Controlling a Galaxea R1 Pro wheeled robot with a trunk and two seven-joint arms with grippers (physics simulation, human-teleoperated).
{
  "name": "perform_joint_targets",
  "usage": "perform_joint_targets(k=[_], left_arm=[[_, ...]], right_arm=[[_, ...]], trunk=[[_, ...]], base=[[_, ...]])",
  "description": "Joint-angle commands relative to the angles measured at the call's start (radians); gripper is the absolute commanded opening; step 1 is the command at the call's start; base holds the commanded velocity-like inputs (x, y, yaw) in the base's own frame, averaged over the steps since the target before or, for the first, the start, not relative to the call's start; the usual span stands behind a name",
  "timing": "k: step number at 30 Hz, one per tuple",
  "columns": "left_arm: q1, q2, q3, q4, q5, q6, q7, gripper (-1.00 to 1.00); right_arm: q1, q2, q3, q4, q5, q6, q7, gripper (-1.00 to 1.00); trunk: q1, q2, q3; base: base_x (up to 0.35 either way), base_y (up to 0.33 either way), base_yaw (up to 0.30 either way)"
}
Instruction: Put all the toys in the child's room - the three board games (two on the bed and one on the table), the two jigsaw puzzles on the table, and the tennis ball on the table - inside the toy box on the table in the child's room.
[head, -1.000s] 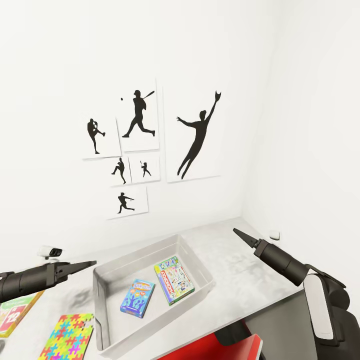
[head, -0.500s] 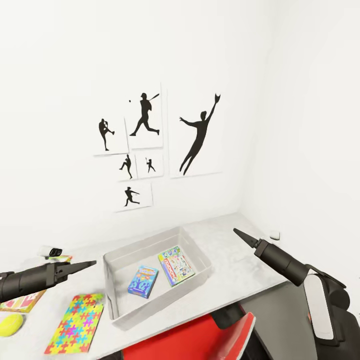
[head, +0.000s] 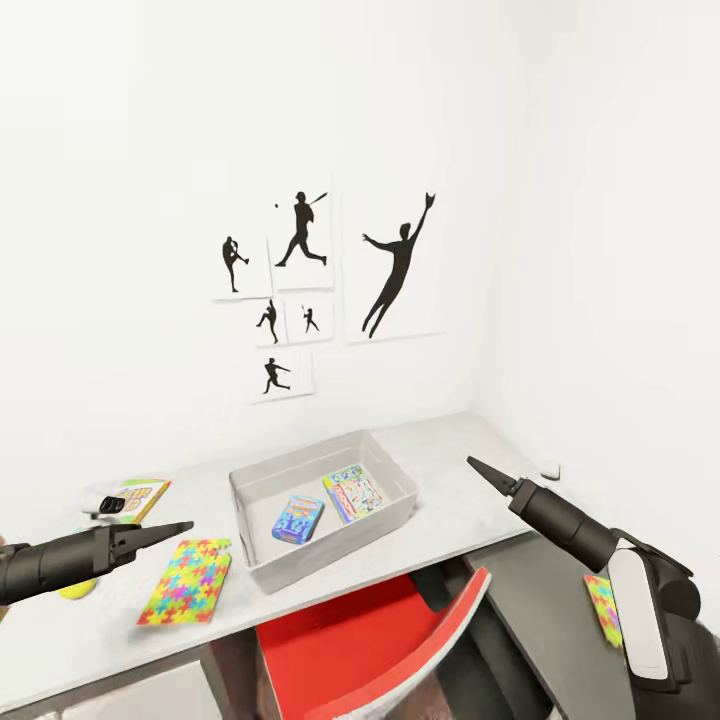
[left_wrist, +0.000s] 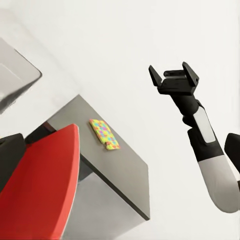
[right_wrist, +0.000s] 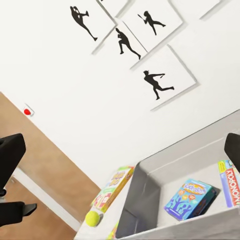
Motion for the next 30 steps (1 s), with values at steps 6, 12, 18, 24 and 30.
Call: perform_joint_targets(k=[6,12,18,24,30], left_arm=[[0.0,0.0,-0.001,0.0,-0.001,0.011,-0.004,1.0],[0.001,0.0,-0.001,0.0,-0.001,0.011,-0.004,1.0],[0.001,-0.001,-0.001,0.0,-0.001,0.011,-0.004,1.0],[0.001,-0.001,-0.002,0.0,-0.001,0.011,-0.004,1.0],[0.001,-0.002,-0.002,0.0,-0.002,0.01,-0.004,1.0]], right_arm=[[-0.001,0.0,-0.001,0.0,-0.003,0.005,0.002,1.0],[-0.001,0.0,-0.001,0.0,-0.003,0.005,0.002,1.0],[-0.001,0.0,-0.001,0.0,-0.002,0.005,0.002,1.0],[-0.001,0.0,-0.001,0.0,-0.002,0.005,0.002,1.0],[-0.001,0.0,-0.002,0.0,-0.002,0.005,0.002,1.0]], trunk=[[0.0,-0.001,-0.001],[0.0,-0.001,-0.001],[0.0,-0.001,0.001],[0.0,-0.001,0.005],[0.0,-0.001,0.006]], base=[[-0.32,0.0,0.0],[-0.108,0.025,0.019],[-0.01,0.216,0.207],[0.06,0.275,0.265],[0.13,0.274,0.139]])
